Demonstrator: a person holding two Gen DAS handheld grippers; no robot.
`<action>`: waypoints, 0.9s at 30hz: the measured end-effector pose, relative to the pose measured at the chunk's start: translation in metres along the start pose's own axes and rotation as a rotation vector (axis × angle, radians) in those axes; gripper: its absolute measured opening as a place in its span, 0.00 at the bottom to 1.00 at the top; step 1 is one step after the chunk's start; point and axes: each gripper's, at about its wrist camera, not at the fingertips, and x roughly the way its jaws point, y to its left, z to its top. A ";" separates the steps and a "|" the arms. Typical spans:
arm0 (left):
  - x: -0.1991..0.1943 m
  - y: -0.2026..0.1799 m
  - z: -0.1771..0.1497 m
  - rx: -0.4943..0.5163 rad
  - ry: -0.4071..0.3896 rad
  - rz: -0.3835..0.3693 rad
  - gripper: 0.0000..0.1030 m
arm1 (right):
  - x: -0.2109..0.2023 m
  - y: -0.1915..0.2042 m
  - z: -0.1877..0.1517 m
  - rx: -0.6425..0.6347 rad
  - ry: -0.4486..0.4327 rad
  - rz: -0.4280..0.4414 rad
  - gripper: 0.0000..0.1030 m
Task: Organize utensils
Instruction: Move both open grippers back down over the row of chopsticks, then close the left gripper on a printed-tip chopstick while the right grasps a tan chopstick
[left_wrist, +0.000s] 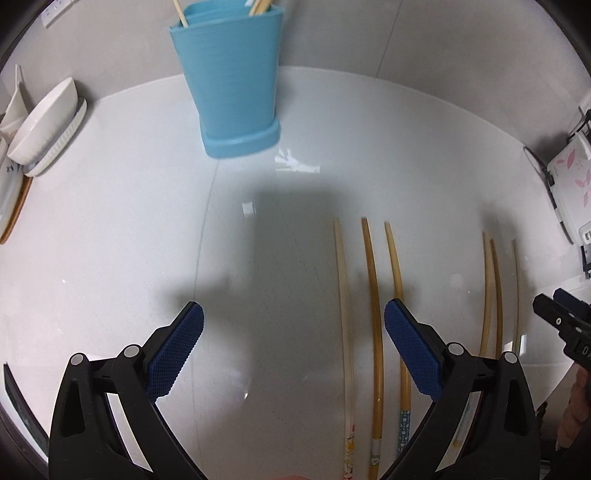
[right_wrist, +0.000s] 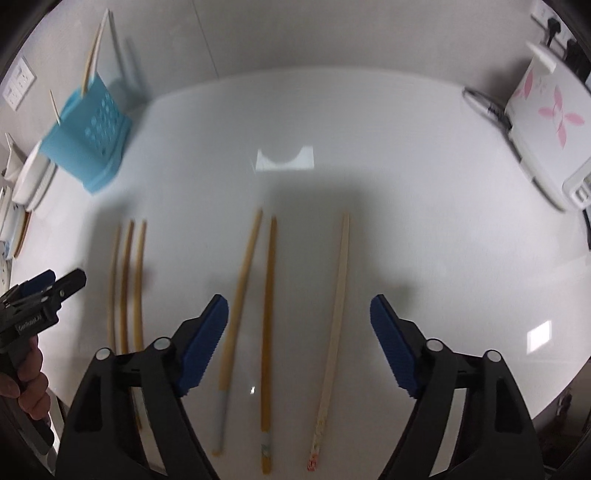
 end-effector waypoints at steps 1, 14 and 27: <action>0.002 0.000 -0.004 -0.003 0.010 0.002 0.93 | 0.003 -0.001 -0.004 0.001 0.022 -0.001 0.69; 0.029 -0.005 -0.039 0.002 0.120 0.062 0.86 | 0.032 0.011 -0.035 -0.026 0.174 0.002 0.48; 0.026 -0.016 -0.037 0.004 0.179 0.073 0.57 | 0.035 0.027 -0.041 -0.044 0.223 -0.024 0.32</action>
